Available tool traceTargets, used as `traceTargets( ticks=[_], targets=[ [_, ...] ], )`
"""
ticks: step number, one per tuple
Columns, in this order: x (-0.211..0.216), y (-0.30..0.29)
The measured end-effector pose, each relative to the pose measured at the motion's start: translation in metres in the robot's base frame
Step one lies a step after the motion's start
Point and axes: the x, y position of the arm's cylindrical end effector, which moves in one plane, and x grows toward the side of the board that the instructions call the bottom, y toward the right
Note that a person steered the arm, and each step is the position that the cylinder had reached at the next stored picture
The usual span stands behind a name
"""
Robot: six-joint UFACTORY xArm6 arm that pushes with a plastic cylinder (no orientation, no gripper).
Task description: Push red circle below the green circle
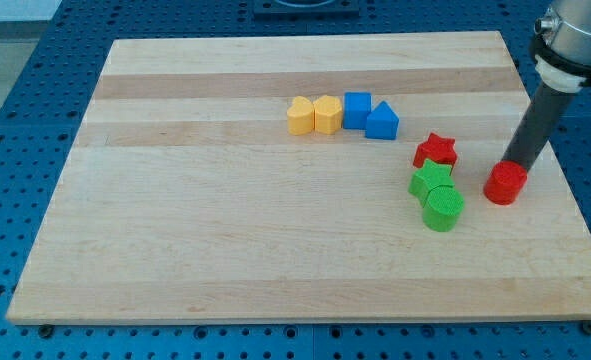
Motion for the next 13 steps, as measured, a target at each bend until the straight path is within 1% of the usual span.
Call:
traceTargets(
  ticks=[1,2,3,4,5,8,10,11,12,13],
  targets=[
    [-0.016,0.000],
    [-0.005,0.000],
    [0.045,0.001],
    [0.063,0.001],
    [0.044,0.003],
    [0.025,0.001],
    [0.080,0.011],
    [0.072,0.015],
    [0.033,0.015],
    [0.020,-0.006]
  ],
)
